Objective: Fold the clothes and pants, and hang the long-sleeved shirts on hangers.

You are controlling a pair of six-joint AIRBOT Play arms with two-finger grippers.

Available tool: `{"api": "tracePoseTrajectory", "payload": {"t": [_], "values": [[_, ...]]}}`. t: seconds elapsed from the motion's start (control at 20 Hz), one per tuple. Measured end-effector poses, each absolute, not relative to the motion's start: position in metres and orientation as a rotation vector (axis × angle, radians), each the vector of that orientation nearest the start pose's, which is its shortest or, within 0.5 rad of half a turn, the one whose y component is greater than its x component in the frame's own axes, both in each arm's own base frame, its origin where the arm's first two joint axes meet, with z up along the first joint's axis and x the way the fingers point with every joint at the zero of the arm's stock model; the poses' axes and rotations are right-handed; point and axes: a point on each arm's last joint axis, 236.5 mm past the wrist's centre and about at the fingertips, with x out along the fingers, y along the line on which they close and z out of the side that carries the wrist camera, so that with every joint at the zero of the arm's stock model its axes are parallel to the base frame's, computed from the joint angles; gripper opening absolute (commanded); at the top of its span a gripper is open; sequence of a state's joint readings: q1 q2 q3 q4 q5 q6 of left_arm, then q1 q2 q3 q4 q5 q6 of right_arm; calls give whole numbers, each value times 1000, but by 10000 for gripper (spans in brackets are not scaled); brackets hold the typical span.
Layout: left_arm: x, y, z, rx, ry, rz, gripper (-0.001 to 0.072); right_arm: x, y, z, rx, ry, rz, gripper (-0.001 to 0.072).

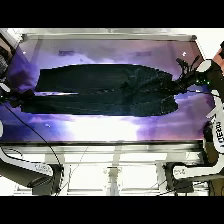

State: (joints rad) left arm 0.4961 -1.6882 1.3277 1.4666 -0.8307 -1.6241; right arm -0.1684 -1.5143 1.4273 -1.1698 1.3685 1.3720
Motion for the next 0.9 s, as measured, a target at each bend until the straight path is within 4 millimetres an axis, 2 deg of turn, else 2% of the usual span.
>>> {"api": "tracePoseTrajectory", "payload": {"t": [0.05, 0.1, 0.15, 0.25, 0.3, 0.35, 0.4, 0.55, 0.7, 0.8, 0.9], "values": [[439, 218, -85, -444, 1129, 446, 194, 415, 21, 14, 302, 1368, 260, 215], [439, 219, -86, -442, 1131, 450, 57, 415, 20, 13, 301, 1368, 259, 215], [438, 219, -86, -442, 1131, 455, 28, 415, 20, 13, 300, 1368, 258, 216], [437, 220, -86, -437, 1137, 456, 27, 414, 18, 12, 292, 1371, 252, 218], [435, 220, -83, -433, 1139, 457, 27, 414, 16, 11, 285, 1374, 244, 306], [434, 220, -79, -429, 1137, 457, 27, 412, 12, 9, 279, 1384, 227, 451], [434, 221, -73, -423, 1129, 456, 27, 410, 9, 5, 275, 1396, 207, 480], [432, 227, -39, -385, 1078, 454, 27, 399, -5, -10, 256, 1448, 141, 480], [424, 231, 1, -336, 1029, 447, 27, 385, -28, -24, 262, 1495, 70, 480], [415, 230, 20, -321, 1019, 446, 27, 374, -48, -33, 283, 1520, 22, 480], [406, 226, 29, -316, 1036, 438, 28, 360, -63, -44, 308, 1551, 6, 480]]}}
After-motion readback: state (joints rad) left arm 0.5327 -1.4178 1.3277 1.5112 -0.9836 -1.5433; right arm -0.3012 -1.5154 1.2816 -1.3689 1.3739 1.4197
